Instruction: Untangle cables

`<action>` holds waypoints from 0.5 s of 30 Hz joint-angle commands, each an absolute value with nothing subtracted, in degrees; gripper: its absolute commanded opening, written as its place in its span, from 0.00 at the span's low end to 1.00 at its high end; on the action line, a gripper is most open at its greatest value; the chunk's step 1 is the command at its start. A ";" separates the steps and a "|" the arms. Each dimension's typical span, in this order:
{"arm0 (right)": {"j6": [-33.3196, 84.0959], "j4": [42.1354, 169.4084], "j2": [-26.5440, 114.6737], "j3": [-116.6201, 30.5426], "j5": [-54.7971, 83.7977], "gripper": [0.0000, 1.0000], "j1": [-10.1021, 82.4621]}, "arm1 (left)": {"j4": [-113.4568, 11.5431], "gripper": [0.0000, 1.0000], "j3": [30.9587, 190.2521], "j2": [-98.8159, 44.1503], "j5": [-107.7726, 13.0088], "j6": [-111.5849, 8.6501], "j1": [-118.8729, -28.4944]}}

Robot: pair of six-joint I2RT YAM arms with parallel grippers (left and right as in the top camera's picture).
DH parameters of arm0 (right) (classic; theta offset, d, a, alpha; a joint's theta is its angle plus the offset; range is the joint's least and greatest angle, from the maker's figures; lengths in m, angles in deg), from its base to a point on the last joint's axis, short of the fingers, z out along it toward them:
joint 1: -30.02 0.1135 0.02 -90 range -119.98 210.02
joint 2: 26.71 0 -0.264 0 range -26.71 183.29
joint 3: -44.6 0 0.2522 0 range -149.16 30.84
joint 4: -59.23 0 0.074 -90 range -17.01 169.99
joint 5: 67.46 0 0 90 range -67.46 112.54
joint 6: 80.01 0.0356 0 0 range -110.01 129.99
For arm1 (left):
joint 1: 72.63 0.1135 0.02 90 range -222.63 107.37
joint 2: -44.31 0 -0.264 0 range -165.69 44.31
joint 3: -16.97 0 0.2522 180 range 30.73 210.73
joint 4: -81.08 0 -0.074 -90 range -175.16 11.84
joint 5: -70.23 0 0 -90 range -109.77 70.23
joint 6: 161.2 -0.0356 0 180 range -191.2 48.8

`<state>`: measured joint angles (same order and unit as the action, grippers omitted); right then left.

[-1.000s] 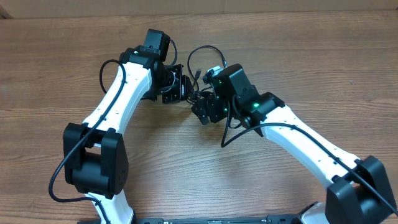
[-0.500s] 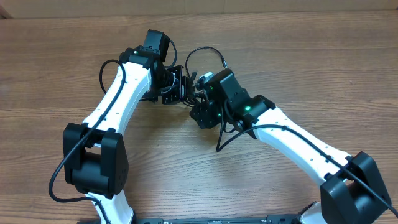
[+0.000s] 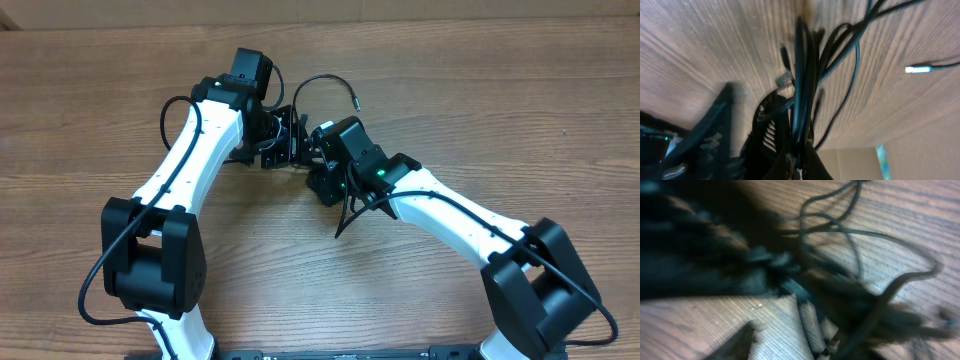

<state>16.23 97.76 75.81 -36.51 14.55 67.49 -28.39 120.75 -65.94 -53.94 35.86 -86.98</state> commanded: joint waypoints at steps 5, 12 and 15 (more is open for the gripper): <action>24.62 104.60 73.15 -39.64 12.46 0.04 65.13 | -28.48 0.04 120.99 -64.63 -50.44 30.00 -86.39; 17.30 122.55 62.52 -44.25 0.48 0.04 54.49 | -33.44 0.04 120.99 -64.63 -41.85 14.44 -81.02; 15.47 128.19 59.33 -44.25 -5.77 0.04 48.82 | -35.27 0.04 120.99 -64.63 -41.66 9.63 -77.67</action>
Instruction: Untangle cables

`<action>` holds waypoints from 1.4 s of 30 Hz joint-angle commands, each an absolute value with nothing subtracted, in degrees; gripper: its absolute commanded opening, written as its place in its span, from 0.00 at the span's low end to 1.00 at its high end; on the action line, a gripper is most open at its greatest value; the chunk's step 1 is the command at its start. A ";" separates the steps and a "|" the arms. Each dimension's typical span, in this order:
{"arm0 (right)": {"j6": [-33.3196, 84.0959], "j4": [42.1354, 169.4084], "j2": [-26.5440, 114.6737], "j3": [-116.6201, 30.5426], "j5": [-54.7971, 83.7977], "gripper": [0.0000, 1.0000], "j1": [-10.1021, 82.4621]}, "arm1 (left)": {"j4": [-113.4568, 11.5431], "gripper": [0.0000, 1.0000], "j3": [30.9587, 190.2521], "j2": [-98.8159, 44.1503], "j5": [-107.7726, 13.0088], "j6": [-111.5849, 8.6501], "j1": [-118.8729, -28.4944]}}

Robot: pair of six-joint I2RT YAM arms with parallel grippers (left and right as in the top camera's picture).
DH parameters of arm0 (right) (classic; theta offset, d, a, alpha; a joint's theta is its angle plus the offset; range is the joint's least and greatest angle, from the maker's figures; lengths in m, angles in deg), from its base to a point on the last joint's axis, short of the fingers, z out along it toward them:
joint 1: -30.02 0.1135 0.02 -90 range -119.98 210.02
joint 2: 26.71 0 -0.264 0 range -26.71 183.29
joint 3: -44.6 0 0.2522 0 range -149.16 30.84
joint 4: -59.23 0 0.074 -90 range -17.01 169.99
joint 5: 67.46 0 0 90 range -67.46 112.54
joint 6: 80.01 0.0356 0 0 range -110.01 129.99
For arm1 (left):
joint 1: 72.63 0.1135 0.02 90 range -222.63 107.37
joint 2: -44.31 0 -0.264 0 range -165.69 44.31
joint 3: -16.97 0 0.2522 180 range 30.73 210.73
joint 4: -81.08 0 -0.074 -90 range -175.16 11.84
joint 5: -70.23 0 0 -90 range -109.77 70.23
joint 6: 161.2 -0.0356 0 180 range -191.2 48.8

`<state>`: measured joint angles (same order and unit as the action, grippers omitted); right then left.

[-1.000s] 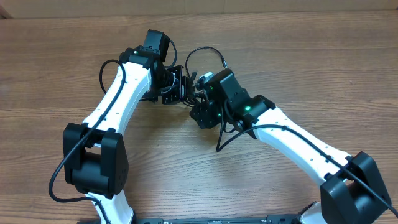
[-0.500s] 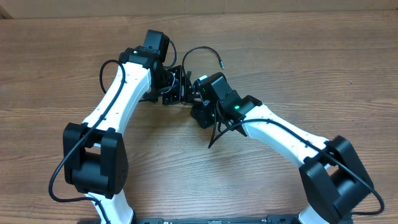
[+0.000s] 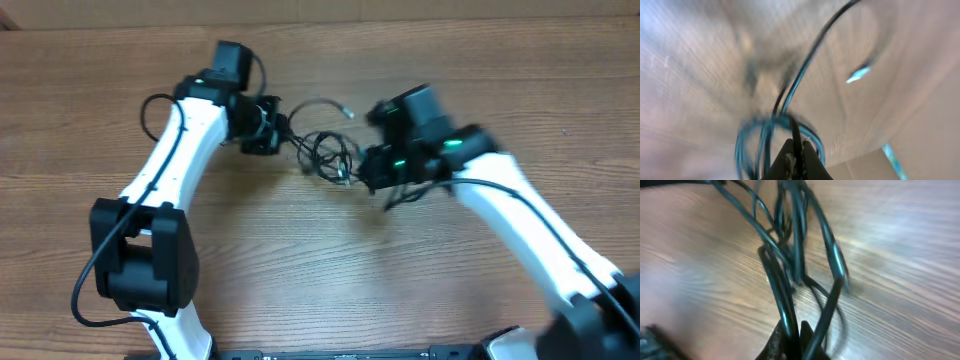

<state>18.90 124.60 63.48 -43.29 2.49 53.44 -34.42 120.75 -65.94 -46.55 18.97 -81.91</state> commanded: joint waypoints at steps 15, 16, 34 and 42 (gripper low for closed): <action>15.90 115.68 57.69 -44.23 -31.50 0.04 37.31 | -36.17 0.27 120.99 -64.63 -61.57 -25.95 -77.80; 16.32 114.61 57.74 -44.23 -31.39 0.04 37.55 | -36.24 0.33 120.99 -64.63 -63.73 -27.17 -78.87; 16.10 108.06 57.89 -44.19 -16.90 0.04 46.84 | -36.30 0.63 120.99 -65.09 -59.71 4.26 -90.70; 16.23 107.51 57.87 -44.19 -19.96 0.04 46.84 | -36.19 0.41 120.88 -67.67 -58.99 4.69 -91.46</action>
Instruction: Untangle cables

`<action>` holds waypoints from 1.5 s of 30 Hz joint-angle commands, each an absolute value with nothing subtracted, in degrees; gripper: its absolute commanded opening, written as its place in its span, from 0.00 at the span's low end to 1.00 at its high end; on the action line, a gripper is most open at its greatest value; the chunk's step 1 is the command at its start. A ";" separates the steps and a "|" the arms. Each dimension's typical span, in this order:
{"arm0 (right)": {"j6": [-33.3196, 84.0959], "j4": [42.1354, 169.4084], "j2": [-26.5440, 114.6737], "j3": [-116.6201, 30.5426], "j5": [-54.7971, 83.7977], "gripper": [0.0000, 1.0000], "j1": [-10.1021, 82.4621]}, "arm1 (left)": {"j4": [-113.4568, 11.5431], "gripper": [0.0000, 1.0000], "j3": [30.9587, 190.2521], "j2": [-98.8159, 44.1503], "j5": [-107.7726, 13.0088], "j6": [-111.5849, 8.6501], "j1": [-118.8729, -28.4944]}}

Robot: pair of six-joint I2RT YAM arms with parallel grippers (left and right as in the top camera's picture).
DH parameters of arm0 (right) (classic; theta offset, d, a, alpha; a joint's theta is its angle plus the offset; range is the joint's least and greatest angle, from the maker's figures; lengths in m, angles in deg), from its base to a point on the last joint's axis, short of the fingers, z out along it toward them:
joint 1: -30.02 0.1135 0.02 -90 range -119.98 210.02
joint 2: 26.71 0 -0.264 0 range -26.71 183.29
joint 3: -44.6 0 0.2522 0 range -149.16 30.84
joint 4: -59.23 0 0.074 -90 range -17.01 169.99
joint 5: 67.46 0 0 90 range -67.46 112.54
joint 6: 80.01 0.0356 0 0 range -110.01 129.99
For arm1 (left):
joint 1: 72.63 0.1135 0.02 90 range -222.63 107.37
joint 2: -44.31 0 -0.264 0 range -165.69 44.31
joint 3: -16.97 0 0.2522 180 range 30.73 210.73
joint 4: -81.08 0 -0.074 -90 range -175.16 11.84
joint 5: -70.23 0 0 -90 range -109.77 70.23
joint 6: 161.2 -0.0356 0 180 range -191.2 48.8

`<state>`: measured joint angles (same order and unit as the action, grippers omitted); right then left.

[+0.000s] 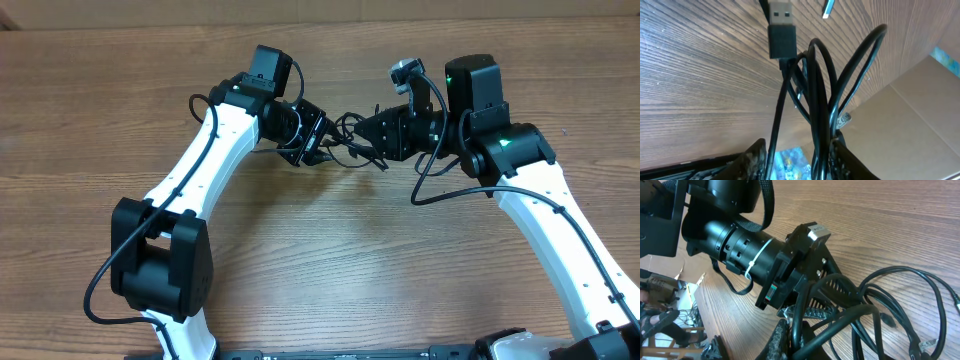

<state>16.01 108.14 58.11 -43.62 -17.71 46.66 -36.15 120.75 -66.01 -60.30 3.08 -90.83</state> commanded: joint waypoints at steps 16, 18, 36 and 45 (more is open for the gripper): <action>16.25 107.82 57.87 -44.19 -20.90 0.04 46.07 | -45.92 0.04 120.88 -77.53 -62.31 4.21 -93.52; 20.75 108.95 57.82 -44.21 -14.10 0.04 44.23 | -44.80 0.04 120.90 -77.24 -60.56 -1.93 -91.86; 32.01 125.17 57.91 -44.12 2.40 0.35 27.97 | -43.91 0.04 120.90 -63.01 -56.23 -34.41 -81.45; 4.56 119.27 58.37 -44.12 -14.06 1.00 38.20 | -42.55 0.04 120.90 -62.27 -47.23 -46.91 -86.28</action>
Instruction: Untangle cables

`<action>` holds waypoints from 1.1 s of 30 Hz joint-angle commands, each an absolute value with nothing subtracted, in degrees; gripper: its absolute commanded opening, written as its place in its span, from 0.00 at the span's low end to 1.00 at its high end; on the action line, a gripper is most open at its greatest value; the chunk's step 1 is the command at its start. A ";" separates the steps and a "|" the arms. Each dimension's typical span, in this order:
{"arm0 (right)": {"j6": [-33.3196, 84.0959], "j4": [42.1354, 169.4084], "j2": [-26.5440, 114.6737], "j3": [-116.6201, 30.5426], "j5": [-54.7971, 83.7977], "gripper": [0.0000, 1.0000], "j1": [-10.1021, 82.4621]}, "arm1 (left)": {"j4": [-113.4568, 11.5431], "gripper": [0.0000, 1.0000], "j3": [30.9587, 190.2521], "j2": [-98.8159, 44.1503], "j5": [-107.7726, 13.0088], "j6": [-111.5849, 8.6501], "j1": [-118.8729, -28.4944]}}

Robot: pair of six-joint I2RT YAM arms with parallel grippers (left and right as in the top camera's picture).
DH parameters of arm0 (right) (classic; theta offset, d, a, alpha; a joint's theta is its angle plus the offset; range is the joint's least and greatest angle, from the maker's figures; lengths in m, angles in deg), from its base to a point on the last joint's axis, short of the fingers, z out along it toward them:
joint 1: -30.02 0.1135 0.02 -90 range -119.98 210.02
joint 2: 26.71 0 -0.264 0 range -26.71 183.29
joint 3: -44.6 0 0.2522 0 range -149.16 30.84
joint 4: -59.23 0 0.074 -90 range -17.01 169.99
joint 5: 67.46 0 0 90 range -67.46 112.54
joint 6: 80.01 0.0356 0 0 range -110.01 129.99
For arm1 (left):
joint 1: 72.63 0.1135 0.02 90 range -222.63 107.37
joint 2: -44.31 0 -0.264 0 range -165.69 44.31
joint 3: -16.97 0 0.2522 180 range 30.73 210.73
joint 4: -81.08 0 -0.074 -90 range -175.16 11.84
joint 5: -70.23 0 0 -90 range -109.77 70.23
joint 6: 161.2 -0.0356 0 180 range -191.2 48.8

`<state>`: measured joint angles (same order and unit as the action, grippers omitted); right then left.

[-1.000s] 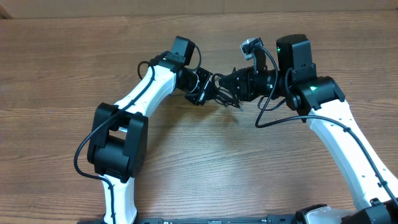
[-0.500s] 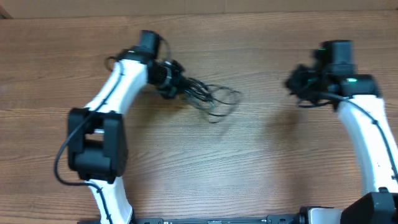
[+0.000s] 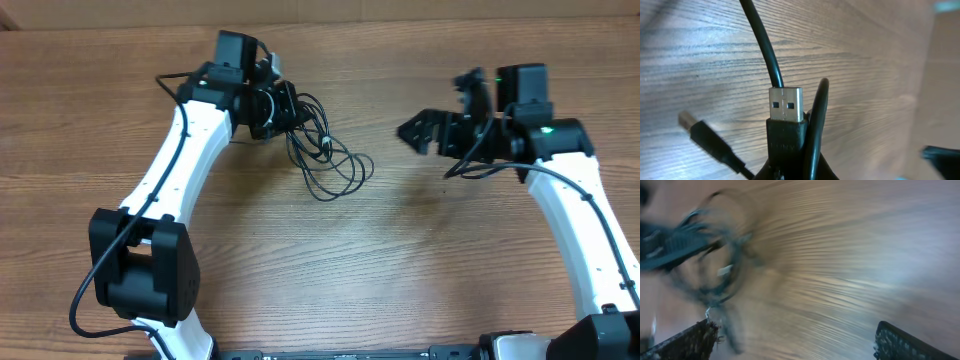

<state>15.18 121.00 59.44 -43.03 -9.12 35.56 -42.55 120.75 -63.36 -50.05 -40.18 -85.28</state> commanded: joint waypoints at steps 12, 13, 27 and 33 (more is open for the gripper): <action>5.26 114.18 66.76 -44.12 -11.21 0.84 51.14 | -42.47 0.04 120.90 -59.41 -46.73 -49.16 -89.61; 5.28 114.18 67.31 -44.12 -11.24 0.80 51.84 | -42.44 0.04 120.90 -59.04 -46.77 -49.14 -89.61; 17.67 113.04 67.97 -44.67 -6.86 0.04 49.41 | -33.74 0.08 120.90 -56.48 -41.61 -49.38 -89.15; 19.38 113.37 63.59 -44.67 -10.93 0.04 42.18 | -26.84 0.04 120.88 -56.50 -33.83 -48.77 -88.51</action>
<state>17.21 113.45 67.75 -43.05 -12.13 46.55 -29.00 120.75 -58.12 -41.96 -47.74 -89.76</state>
